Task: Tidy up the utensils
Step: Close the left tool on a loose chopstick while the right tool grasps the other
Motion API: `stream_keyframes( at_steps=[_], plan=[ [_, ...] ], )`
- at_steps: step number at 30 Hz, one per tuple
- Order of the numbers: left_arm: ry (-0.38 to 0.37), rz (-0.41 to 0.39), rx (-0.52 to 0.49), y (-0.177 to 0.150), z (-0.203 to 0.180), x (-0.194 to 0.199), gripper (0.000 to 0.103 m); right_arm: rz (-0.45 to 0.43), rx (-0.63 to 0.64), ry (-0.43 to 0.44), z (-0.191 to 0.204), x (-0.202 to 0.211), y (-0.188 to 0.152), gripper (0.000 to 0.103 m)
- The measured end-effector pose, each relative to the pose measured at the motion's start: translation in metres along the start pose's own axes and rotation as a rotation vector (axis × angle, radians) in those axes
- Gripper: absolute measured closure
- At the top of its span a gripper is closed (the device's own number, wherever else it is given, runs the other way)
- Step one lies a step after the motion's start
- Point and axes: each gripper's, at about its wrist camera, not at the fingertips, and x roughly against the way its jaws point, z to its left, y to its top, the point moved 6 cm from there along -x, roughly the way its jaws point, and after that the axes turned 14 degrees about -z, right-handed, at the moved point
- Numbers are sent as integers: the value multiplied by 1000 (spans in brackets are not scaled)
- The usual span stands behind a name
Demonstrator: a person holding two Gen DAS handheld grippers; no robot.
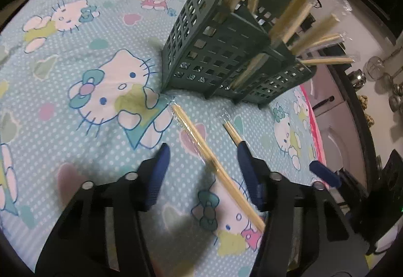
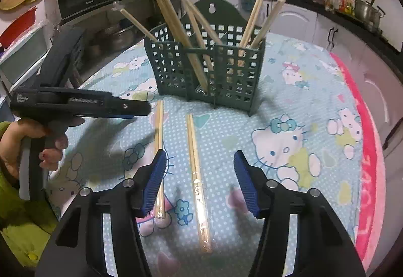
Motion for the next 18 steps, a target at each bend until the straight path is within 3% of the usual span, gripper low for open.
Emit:
stream_keyframes(
  at_steps=[13, 18],
  plan=[
    [86, 26, 39, 14, -1, -38, 61, 106, 1, 52, 3, -54, -2, 70],
    [136, 32, 28, 16, 3, -46, 74, 156, 1, 62, 7, -80, -1, 71]
  ],
)
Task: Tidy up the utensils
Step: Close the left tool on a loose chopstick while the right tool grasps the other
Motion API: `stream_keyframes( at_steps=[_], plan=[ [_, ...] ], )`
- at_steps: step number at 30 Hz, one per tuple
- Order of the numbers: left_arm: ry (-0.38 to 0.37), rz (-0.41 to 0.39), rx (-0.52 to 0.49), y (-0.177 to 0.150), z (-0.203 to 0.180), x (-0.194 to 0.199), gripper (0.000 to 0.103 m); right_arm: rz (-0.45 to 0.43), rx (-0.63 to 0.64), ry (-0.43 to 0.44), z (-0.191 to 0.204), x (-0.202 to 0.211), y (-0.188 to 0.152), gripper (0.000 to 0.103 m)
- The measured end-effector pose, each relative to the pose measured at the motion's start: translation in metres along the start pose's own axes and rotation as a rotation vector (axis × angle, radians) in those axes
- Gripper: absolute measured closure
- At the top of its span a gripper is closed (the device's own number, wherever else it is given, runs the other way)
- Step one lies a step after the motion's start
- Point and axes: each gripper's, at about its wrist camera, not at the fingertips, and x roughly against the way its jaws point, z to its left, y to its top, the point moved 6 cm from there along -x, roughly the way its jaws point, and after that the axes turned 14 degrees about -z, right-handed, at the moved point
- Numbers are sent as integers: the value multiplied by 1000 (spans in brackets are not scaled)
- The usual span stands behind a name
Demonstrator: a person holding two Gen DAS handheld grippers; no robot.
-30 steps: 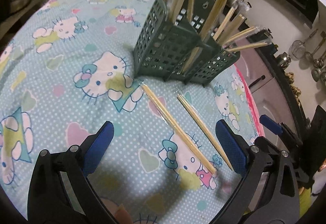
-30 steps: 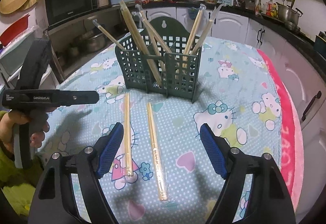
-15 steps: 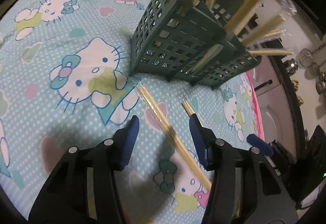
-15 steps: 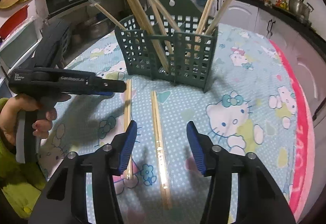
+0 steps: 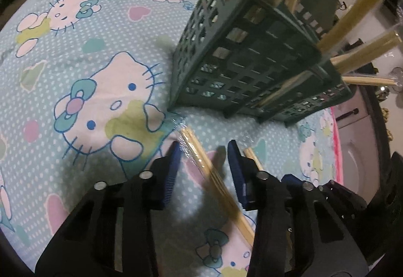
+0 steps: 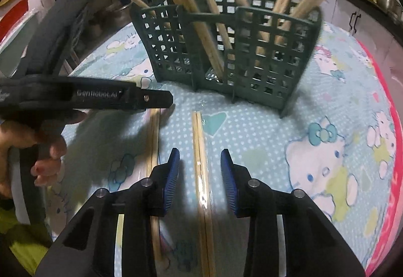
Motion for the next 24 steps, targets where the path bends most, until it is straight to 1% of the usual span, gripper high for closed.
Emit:
stream_keyframes(
  at_steps=[2, 3, 4, 5, 6, 9, 10, 14, 20, 24],
  plan=[
    [8, 0, 3, 1, 1, -1, 74, 14, -1, -2, 2, -8, 5, 71],
    [12, -1, -1, 1, 1, -2, 75, 22, -1, -2, 3, -12, 7, 74],
    [14, -2, -5, 1, 1, -2, 75, 38, -1, -5, 4, -17, 6, 76],
    [14, -2, -8, 2, 0, -4, 75, 59, -2, -7, 3, -22, 4, 84],
    [14, -2, -9, 2, 0, -4, 76, 71, -3, -15, 4, -26, 2, 86],
    [14, -7, -12, 3, 2, -6, 82, 54, 5, -34, 6, -24, -1, 91],
    [16, -11, -18, 2, 4, -5, 86, 49, 15, -39, 8, -21, -2, 92],
    [10, -21, -25, 2, 7, -4, 90, -3, 6, -14, 13, -3, -1, 92],
    [-8, -10, -16, 4, 13, -1, 94, -110, -8, -22, 11, 32, 9, 92],
    [-43, -21, -8, 7, 18, 7, 95, -161, -12, -29, 6, 52, 16, 92]
  ],
)
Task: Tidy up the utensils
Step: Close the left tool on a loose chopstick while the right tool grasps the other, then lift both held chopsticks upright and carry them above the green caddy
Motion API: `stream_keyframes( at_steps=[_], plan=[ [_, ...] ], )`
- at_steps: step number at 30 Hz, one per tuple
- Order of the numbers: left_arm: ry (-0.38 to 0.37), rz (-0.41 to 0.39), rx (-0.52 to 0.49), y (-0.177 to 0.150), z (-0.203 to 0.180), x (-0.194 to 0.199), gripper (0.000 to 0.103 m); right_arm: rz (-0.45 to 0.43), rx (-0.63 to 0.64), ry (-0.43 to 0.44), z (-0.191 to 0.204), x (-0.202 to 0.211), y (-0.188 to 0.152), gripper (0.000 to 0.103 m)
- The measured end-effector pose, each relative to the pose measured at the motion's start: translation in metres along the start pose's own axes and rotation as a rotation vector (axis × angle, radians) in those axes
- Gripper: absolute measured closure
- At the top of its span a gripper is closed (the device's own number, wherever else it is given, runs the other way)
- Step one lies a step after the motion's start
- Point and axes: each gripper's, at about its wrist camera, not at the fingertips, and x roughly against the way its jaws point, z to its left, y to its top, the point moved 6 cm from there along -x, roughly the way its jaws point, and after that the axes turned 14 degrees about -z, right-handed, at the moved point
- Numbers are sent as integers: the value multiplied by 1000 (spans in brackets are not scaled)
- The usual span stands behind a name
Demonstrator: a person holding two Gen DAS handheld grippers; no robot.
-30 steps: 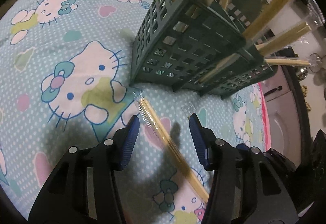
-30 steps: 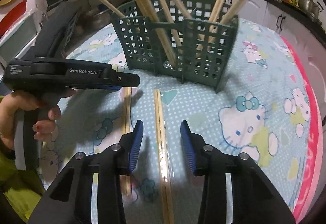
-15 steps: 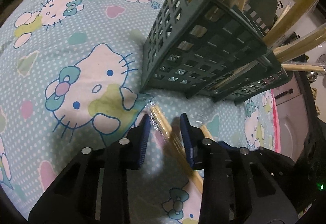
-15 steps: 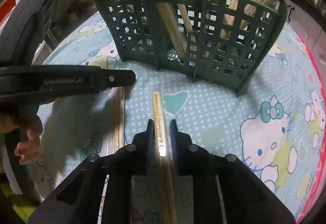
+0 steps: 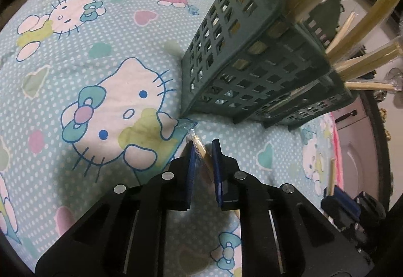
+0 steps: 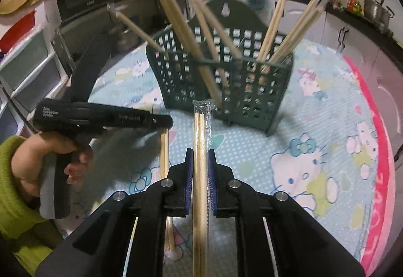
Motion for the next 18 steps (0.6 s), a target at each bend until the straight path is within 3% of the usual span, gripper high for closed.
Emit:
stream_keyframes(
  at_steps=[18],
  plan=[
    [-111, -127, -148, 15, -44, 71, 100, -112, -1, -21, -3, 39, 26, 92]
  ],
)
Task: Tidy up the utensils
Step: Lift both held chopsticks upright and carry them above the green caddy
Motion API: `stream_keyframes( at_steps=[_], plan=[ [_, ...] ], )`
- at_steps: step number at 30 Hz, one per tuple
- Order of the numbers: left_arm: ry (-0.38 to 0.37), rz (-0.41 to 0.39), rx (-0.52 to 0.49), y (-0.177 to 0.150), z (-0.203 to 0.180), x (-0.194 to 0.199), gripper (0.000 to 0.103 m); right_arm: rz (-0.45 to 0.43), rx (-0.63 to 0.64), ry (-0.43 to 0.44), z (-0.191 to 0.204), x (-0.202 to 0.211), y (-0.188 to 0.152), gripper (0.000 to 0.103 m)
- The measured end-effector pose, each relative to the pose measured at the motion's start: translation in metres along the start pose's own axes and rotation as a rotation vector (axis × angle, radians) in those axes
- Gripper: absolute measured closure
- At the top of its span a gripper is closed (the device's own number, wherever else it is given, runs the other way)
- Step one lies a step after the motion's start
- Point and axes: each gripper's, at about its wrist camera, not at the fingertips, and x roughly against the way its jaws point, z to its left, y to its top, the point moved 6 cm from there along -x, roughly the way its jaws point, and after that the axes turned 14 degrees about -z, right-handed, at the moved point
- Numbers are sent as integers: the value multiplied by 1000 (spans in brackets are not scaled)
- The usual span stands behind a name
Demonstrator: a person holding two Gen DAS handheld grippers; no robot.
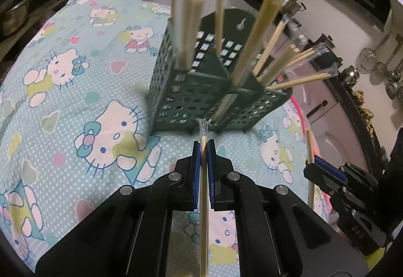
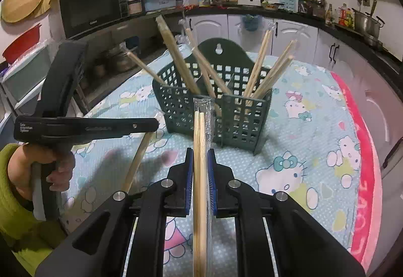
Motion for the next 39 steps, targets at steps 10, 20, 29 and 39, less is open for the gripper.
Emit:
stream_keyframes(
  at_steps=[10, 20, 29, 39],
  plan=[
    [-70, -84, -17, 20, -29, 33, 100, -66, -6, 1, 0, 21, 20, 97],
    [-131, -168, -78, 38, -63, 54, 101, -200, -9, 15, 5, 49, 49, 97],
    [-166, -213, -97, 59, -81, 69, 101, -327, -18, 19, 3, 72, 79, 97],
    [-180, -299, -139, 98, -100, 93, 101, -386, -22, 0, -2, 80, 107, 97]
  ],
)
